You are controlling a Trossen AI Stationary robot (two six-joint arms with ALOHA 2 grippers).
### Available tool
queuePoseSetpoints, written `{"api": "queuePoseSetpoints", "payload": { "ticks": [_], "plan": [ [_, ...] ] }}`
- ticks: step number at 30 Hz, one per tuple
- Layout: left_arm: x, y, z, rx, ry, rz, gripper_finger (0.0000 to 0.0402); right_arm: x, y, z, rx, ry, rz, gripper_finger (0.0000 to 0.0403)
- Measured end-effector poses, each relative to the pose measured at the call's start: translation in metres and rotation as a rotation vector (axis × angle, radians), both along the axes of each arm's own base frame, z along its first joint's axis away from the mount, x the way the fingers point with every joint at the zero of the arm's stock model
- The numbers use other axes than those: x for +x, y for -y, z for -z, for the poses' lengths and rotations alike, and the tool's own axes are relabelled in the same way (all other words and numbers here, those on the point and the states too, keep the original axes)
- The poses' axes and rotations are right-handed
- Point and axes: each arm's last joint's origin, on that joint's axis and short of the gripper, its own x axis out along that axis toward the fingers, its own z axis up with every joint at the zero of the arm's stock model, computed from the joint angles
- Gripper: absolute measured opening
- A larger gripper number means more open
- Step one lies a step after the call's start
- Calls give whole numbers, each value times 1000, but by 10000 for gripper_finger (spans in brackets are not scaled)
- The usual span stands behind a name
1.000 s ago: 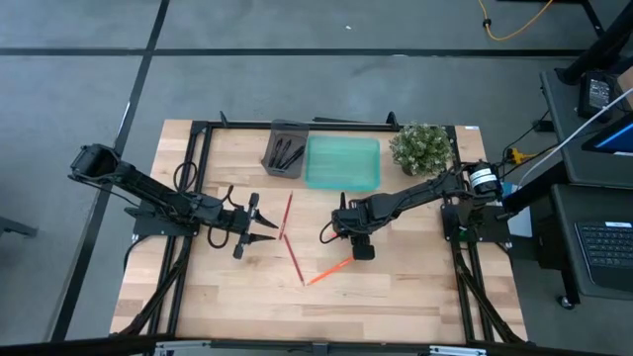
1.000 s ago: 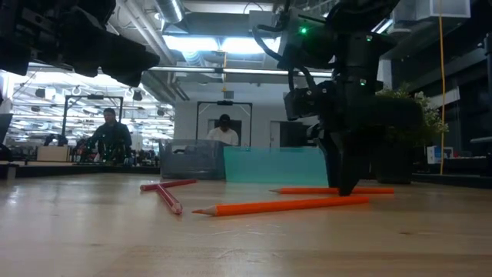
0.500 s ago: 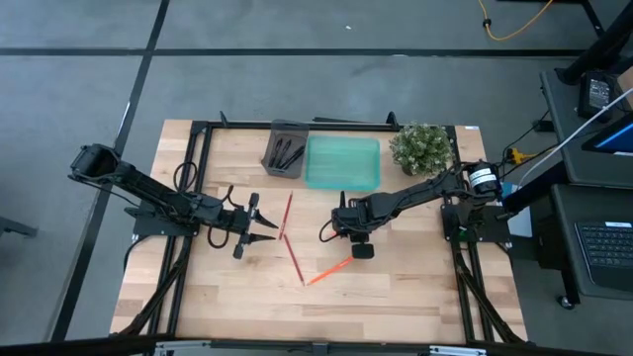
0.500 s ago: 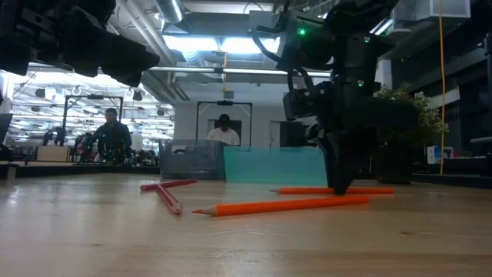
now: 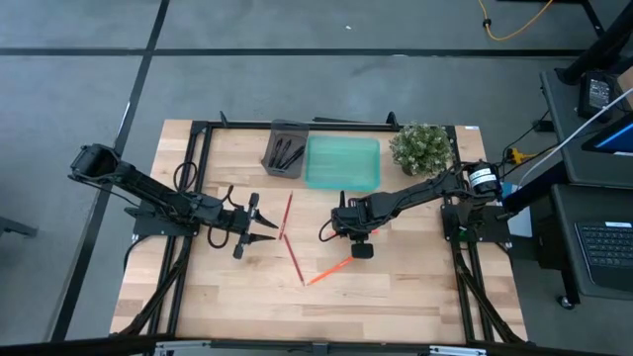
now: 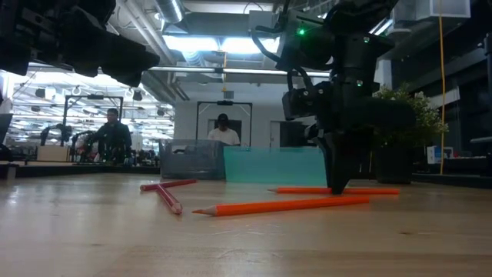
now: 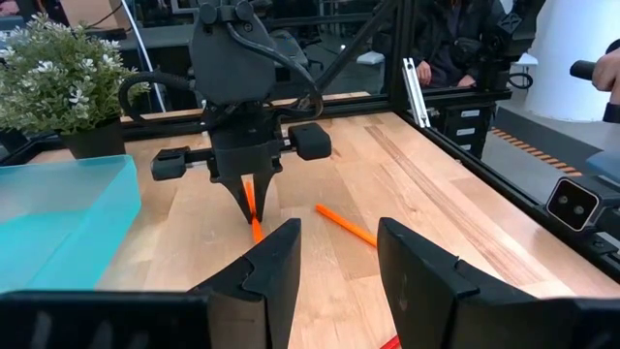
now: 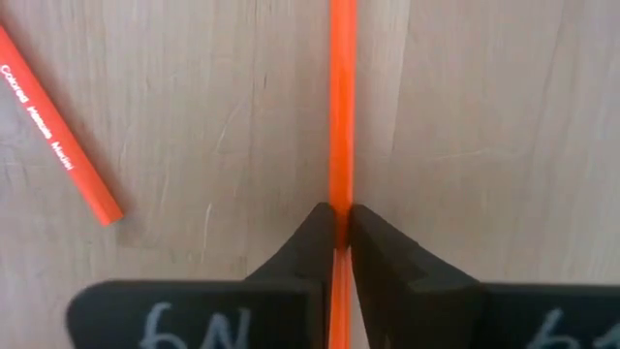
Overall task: Sort pens & pencils
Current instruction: Put the orange pencil into the green bin
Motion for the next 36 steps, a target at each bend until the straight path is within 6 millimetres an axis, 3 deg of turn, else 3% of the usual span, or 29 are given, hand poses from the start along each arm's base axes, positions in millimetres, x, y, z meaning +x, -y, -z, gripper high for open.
{"api": "queuePoseSetpoints", "payload": {
  "ticks": [36],
  "plan": [
    [0,0,0,0,0,-1,132,7,0,-10,2,-7,5,22]
  ]
}}
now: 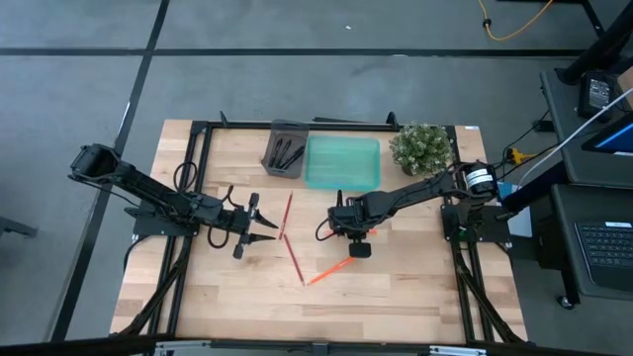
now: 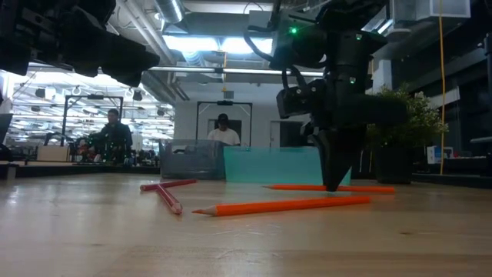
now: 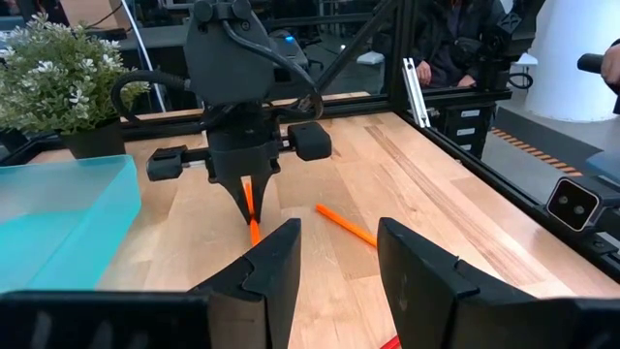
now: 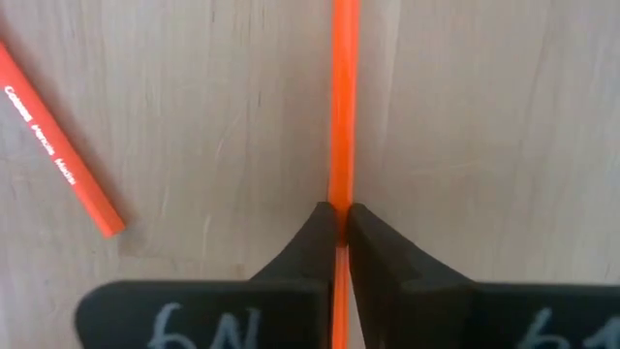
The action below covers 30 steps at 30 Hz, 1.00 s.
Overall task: Sort pens & pencils
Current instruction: Put the orange pencil into the green bin
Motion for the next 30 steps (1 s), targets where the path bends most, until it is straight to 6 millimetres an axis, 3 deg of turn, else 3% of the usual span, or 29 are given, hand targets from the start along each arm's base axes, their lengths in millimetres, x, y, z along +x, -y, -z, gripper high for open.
{"api": "queuePoseSetpoints", "payload": {
  "ticks": [12,30],
  "plan": [
    [0,0,0,0,0,0,132,2,0,-7,-1,7,-1,20],
    [0,0,0,0,0,0,132,30,8,-83,-143,67,-39,3]
  ]
}}
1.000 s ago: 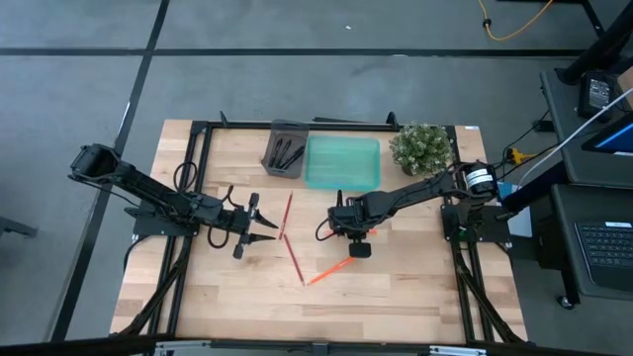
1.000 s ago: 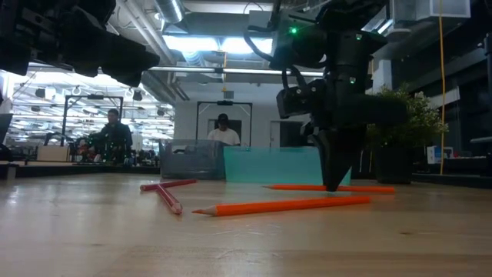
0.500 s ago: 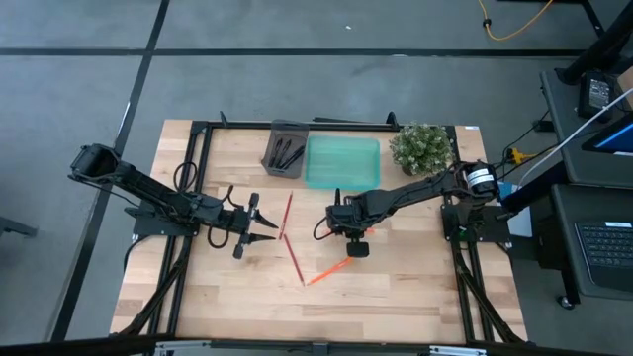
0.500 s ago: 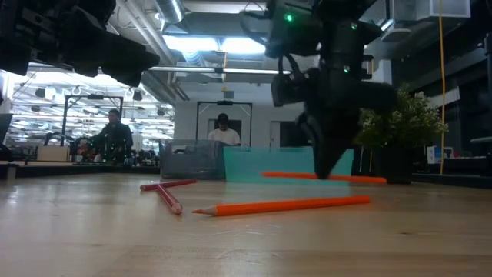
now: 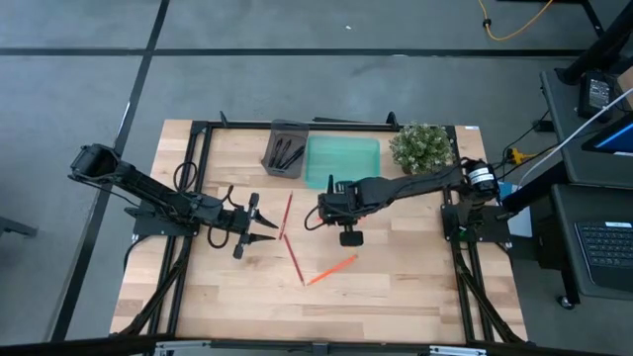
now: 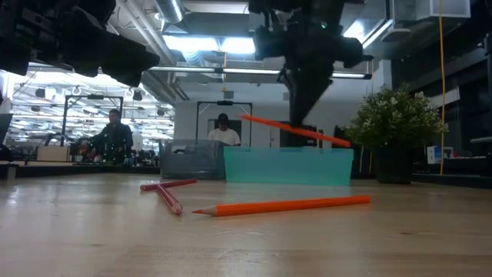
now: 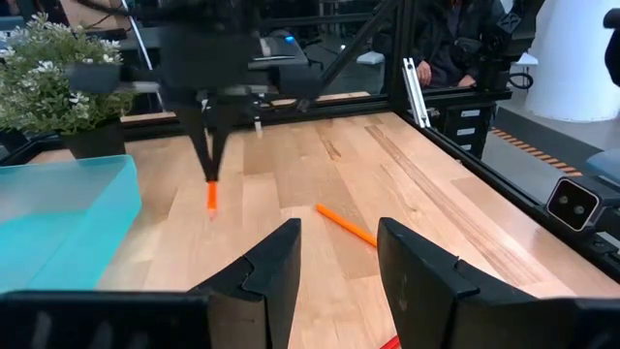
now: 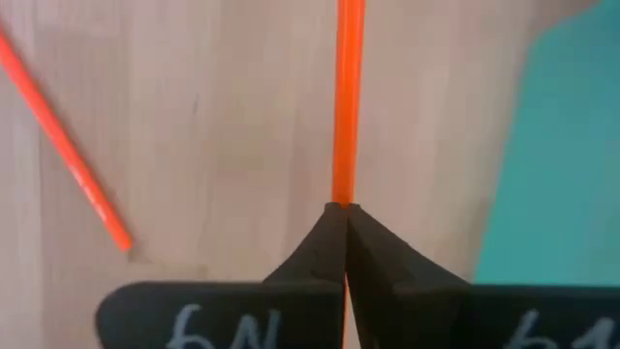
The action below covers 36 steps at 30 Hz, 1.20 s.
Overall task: Sort pens & pencils
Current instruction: Put the orange pencil into the green bin
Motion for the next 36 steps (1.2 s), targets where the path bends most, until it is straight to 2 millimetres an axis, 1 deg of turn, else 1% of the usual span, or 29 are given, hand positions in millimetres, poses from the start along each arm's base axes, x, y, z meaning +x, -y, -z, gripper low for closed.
{"api": "queuePoseSetpoints", "payload": {
  "ticks": [5,12,14,18,22,25,27,31,36],
  "plan": [
    [0,0,0,0,-2,0,132,2,2,-8,-13,12,-13,7],
    [0,0,1,2,-7,0,132,2,2,-8,-8,5,-7,3],
    [0,0,1,1,-8,0,132,2,3,-7,0,6,11,8],
    [0,0,1,2,-12,0,132,3,7,0,34,34,46,32],
    [0,0,1,2,-15,0,132,6,5,17,111,88,-6,65],
    [0,0,1,3,-15,0,132,4,7,28,112,100,-21,95],
    [0,0,1,3,-15,0,132,2,13,33,89,87,-2,116],
    [0,0,1,3,-15,0,132,3,26,40,49,126,15,151],
    [0,0,1,3,-15,-1,132,3,46,54,74,180,29,170]
  ]
}}
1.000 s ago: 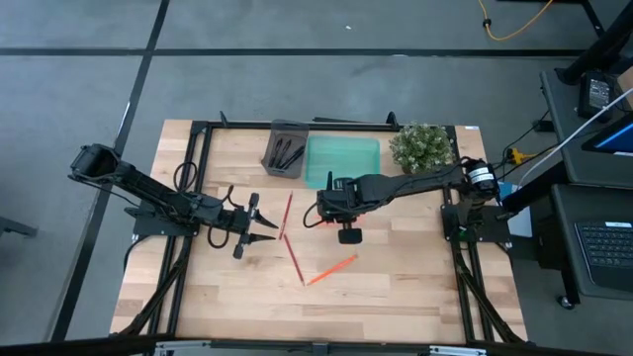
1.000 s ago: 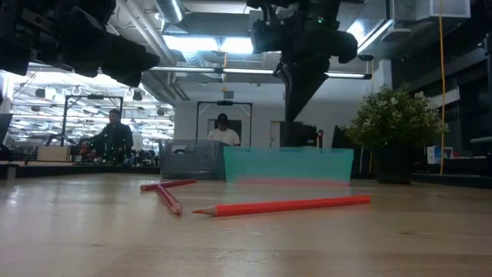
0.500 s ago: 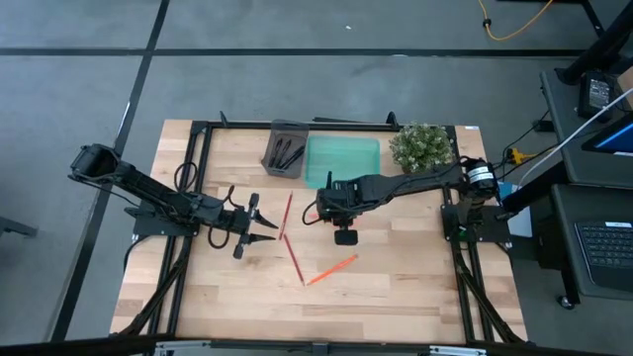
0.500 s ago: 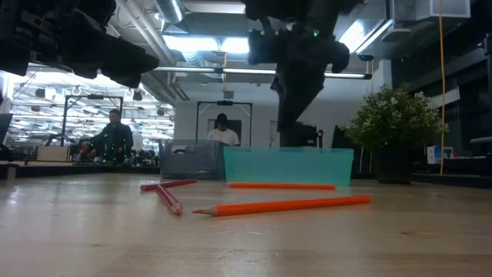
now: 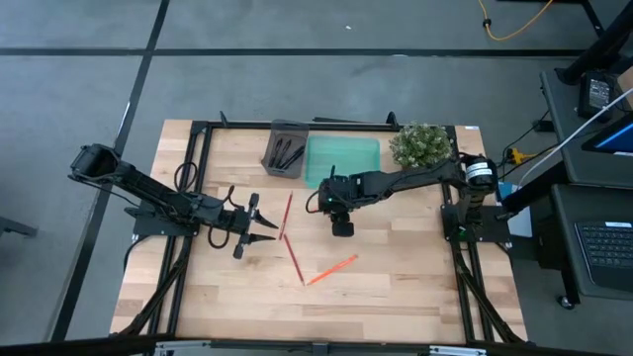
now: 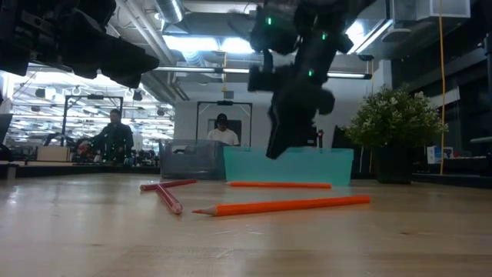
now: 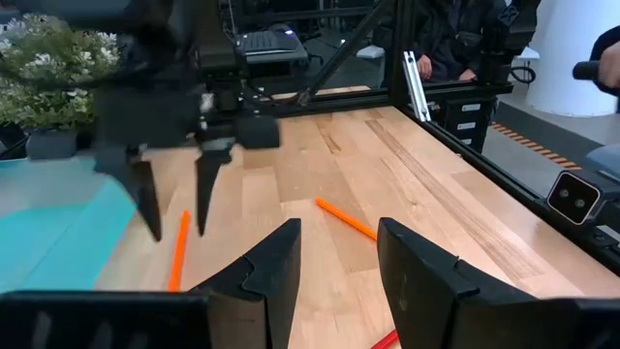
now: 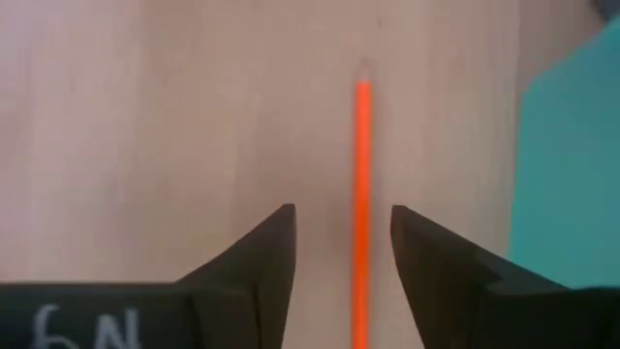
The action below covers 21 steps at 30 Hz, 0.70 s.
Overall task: Sort pens & pencils
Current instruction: Put the orange pencil into the green bin
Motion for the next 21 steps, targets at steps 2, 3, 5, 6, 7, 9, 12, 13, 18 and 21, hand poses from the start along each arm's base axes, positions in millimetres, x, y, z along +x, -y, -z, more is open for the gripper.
{"api": "queuePoseSetpoints", "payload": {
  "ticks": [2,3,5,6,7,9,12,13,18,21],
  "plan": [
    [0,0,0,0,0,0,132,-4,7,7,5,-30,19,171],
    [0,0,0,1,-1,0,132,-6,11,9,5,-38,27,171],
    [0,0,0,1,-1,-3,132,-8,16,12,5,-41,41,169],
    [0,0,0,1,-1,-4,132,-9,18,13,7,-47,46,167],
    [0,0,0,2,-1,-6,132,-11,19,15,8,-52,49,166],
    [0,0,0,7,-1,-6,132,-10,21,16,2,-45,37,163],
    [0,0,0,7,-1,-6,132,-8,21,18,16,-36,5,161],
    [0,0,0,8,-1,-6,132,-6,20,19,25,-24,-7,160],
    [0,0,1,9,-6,-6,132,-4,20,27,44,-30,-18,160],
    [0,0,1,12,-13,-9,132,-3,20,31,45,-36,-17,160]
  ]
}}
